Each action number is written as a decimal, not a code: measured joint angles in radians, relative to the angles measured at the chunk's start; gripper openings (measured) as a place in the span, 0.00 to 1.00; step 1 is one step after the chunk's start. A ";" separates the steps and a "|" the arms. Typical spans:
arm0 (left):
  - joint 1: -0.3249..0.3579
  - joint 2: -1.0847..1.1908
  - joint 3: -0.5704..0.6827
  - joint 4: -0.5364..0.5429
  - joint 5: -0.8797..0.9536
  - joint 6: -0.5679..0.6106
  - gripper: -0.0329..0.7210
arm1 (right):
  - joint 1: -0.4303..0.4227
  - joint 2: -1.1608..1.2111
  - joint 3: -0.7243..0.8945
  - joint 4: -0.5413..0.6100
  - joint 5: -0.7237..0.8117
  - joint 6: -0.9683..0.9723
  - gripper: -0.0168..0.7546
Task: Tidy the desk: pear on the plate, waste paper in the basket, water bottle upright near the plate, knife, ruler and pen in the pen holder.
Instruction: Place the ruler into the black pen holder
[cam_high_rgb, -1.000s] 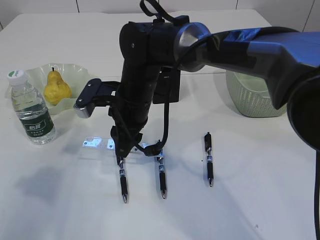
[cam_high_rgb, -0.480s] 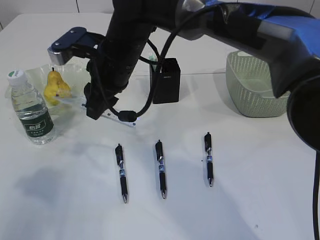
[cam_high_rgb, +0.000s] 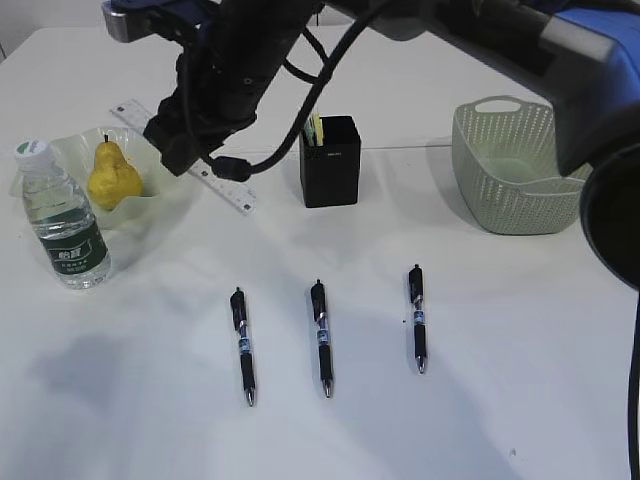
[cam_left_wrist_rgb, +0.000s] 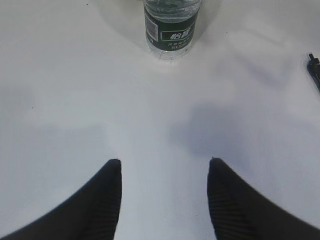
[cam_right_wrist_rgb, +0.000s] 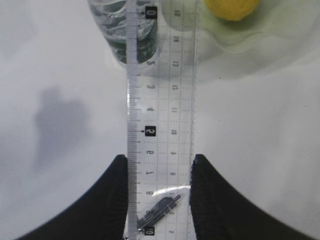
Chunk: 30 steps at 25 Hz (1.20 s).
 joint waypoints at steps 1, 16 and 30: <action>0.000 0.000 0.000 0.000 0.000 0.000 0.55 | -0.004 0.000 -0.007 -0.002 -0.011 0.017 0.41; 0.000 0.000 0.000 0.000 0.000 0.000 0.55 | -0.099 -0.006 -0.037 -0.013 -0.144 0.201 0.41; 0.000 0.000 0.000 0.000 0.000 0.000 0.55 | -0.201 -0.025 -0.037 -0.072 -0.216 0.229 0.41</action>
